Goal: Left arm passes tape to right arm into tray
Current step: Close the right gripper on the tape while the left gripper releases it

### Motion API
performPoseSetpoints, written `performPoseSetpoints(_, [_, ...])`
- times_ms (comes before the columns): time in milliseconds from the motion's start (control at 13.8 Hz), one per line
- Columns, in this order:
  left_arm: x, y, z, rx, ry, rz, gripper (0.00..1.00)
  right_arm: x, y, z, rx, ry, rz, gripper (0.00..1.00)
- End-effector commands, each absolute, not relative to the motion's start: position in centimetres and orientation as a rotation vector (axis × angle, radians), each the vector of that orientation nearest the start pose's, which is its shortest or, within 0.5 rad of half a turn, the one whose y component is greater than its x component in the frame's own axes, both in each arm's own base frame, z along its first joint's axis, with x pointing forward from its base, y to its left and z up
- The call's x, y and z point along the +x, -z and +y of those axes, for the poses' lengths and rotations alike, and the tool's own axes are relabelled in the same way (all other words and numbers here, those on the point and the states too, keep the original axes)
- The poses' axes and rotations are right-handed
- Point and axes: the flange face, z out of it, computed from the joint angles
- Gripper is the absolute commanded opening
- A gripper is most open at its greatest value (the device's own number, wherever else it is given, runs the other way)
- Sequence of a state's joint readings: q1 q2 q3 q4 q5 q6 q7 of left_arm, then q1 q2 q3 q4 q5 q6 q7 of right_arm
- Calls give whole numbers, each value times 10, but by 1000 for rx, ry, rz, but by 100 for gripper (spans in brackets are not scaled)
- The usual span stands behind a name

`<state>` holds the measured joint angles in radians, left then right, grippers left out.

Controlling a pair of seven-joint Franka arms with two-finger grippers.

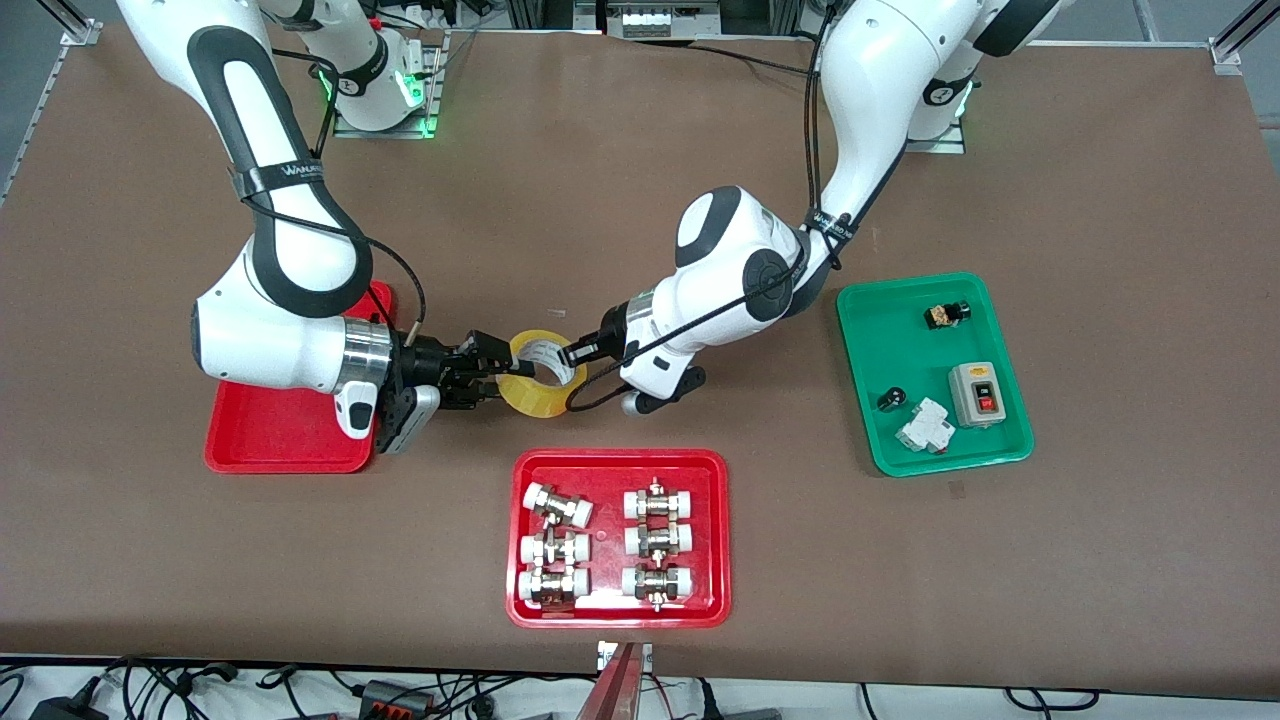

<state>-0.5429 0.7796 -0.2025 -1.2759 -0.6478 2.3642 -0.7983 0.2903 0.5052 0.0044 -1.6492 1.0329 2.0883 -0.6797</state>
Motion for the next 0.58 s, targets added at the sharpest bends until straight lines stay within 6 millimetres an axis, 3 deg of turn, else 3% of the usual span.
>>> performPoseSetpoints(0, [602,-351,-495,2373,263,596,100,641,-344,241,-2215,152,-458,0])
performPoseSetpoints(145, [609,-393,-478,2370,184,578,100,642,-346,240,-2215,152,-451,0])
performPoseSetpoints(289, [647,-428,-405,2356,191,647,100,643,-352,232,-2216,153,-437,0])
performPoseSetpoints(361, [657,-446,-376,2359,199,648,100,644,-350,221,-2215,141,-426,0])
performPoseSetpoints(506, [675,-462,-319,2374,192,634,100,645,-339,182,-2218,85,-391,0])
